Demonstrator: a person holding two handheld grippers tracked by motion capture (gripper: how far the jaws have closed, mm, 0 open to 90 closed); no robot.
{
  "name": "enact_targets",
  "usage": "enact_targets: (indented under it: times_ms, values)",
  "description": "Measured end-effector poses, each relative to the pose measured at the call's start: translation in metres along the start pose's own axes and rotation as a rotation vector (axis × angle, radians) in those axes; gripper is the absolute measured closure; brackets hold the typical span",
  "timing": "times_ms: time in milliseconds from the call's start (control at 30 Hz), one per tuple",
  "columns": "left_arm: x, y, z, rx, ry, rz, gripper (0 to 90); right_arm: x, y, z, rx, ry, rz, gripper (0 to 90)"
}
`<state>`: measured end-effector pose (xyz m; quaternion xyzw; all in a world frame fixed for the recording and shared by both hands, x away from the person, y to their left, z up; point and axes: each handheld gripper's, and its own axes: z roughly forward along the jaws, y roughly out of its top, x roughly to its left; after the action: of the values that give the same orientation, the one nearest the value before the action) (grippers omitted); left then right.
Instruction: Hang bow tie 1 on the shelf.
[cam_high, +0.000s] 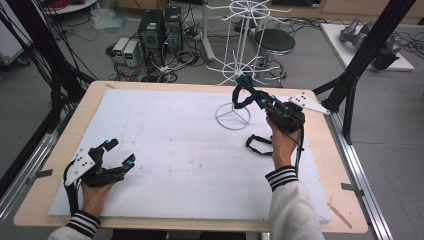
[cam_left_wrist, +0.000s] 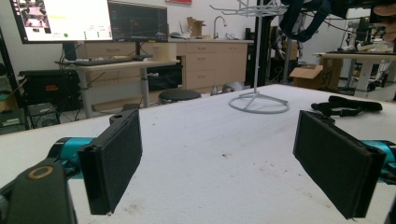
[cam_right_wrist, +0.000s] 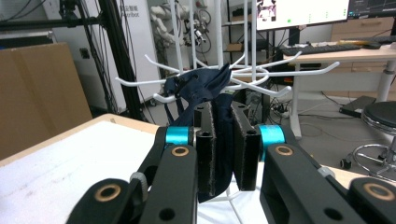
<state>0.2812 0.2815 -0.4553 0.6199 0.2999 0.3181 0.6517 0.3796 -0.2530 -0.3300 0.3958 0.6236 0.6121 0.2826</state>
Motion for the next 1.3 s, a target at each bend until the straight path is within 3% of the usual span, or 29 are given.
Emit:
enact_targets:
  times_ms: [133, 567, 700, 833, 1067, 1133, 1300]
  values:
    - [0.0, 0.0, 0.0, -0.001, 0.0, 0.0, 16.0, 0.001, -0.001, 0.002, 0.029, -0.017, -0.027, 80.0]
    - [0.001, 0.0, 0.0, -0.001, 0.0, -0.004, 16.1, 0.002, -0.002, 0.001, 0.071, -0.022, -0.049, 76.3]
    - [0.001, 0.0, 0.0, -0.001, 0.0, -0.002, 16.1, 0.002, -0.002, 0.002, 0.093, -0.023, -0.062, 70.8]
    - [0.001, 0.0, 0.0, -0.001, 0.0, -0.005, 16.1, 0.004, -0.002, 0.002, 0.099, -0.014, -0.059, 55.6]
    - [0.0, 0.0, 0.0, -0.001, 0.002, -0.001, 16.1, 0.008, -0.001, 0.0, 0.1, -0.06, -0.075, 11.3]
    - [0.0, 0.0, 0.0, 0.0, -0.001, 0.003, 16.1, 0.01, 0.0, -0.002, 0.113, -0.073, -0.088, 10.7]
    - [0.0, 0.0, 0.0, 0.003, -0.007, 0.005, 16.1, 0.015, 0.003, -0.007, 0.102, -0.049, -0.122, 6.4]
